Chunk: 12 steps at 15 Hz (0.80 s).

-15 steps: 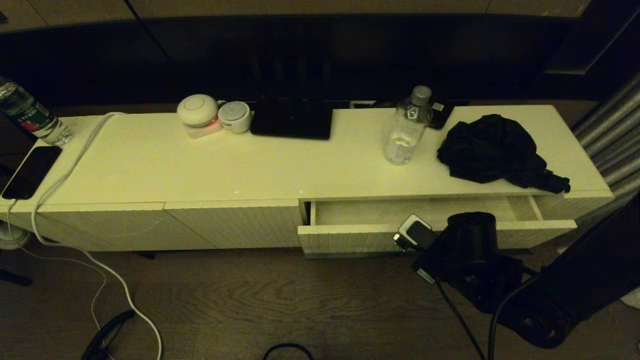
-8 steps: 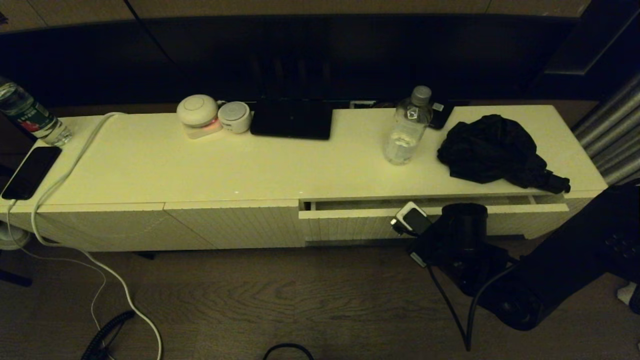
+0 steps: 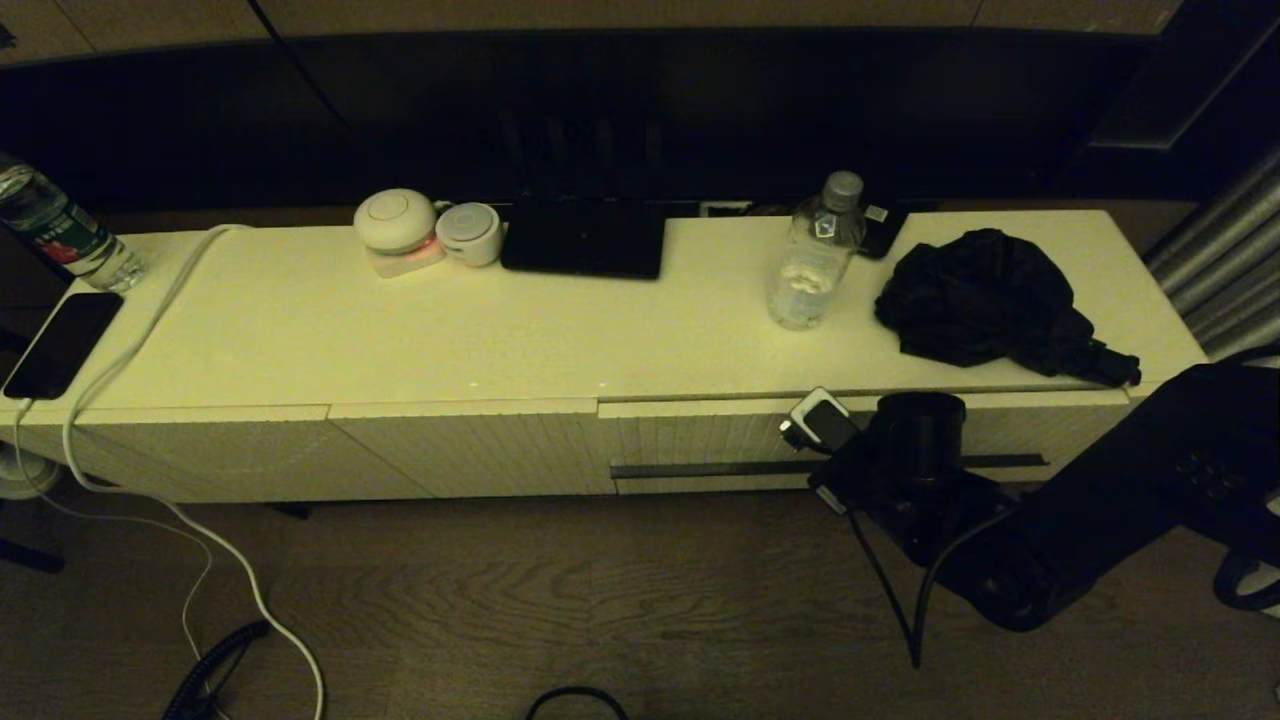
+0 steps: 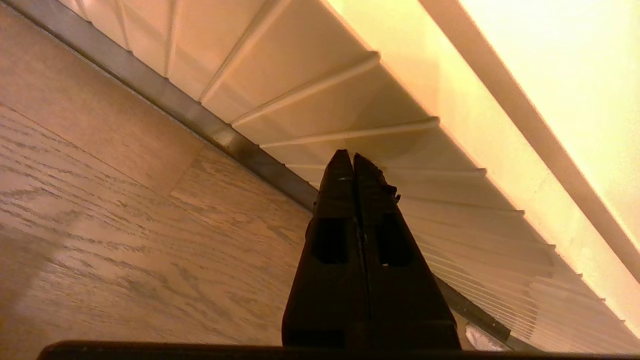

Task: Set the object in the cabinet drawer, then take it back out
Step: Close the drawer

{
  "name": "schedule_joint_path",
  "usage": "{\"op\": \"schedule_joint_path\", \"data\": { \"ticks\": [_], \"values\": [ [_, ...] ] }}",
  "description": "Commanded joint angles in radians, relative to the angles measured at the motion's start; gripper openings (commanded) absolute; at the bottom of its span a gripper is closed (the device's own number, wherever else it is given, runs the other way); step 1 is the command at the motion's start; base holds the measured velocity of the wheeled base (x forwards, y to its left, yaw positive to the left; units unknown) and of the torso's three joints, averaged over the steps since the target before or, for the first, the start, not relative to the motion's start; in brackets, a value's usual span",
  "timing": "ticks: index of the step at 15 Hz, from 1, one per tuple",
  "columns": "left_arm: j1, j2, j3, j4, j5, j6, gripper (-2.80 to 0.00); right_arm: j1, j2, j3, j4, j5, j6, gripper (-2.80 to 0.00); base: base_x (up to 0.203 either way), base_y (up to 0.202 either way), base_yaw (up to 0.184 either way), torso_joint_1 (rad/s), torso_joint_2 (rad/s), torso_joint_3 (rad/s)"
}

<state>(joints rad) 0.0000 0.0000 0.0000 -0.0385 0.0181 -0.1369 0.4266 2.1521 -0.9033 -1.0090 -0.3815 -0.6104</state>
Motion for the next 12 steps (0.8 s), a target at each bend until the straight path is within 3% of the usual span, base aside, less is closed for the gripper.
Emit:
{"op": "schedule_joint_path", "data": {
  "ticks": [1, 6, 12],
  "values": [
    [0.0, -0.002, 0.0, -0.001, 0.0, -0.001, -2.8, -0.009, 0.016, -0.023, -0.011, -0.005, -0.003, -2.8, 0.0, 0.0, 0.0, 0.0, 0.0, 0.0],
    [0.0, -0.002, 0.0, -0.001, 0.0, -0.001, -2.8, -0.023, 0.031, -0.046, -0.017, -0.073, 0.006, -2.8, 0.0, 0.0, 0.0, 0.0, 0.0, 0.0],
    [0.0, -0.002, 0.0, -0.001, 0.0, -0.001, -2.8, -0.015, -0.238, 0.154, 0.026, -0.076, 0.005, -2.8, 0.0, 0.0, 0.0, 0.0, 0.0, 0.0]
  ]
}}
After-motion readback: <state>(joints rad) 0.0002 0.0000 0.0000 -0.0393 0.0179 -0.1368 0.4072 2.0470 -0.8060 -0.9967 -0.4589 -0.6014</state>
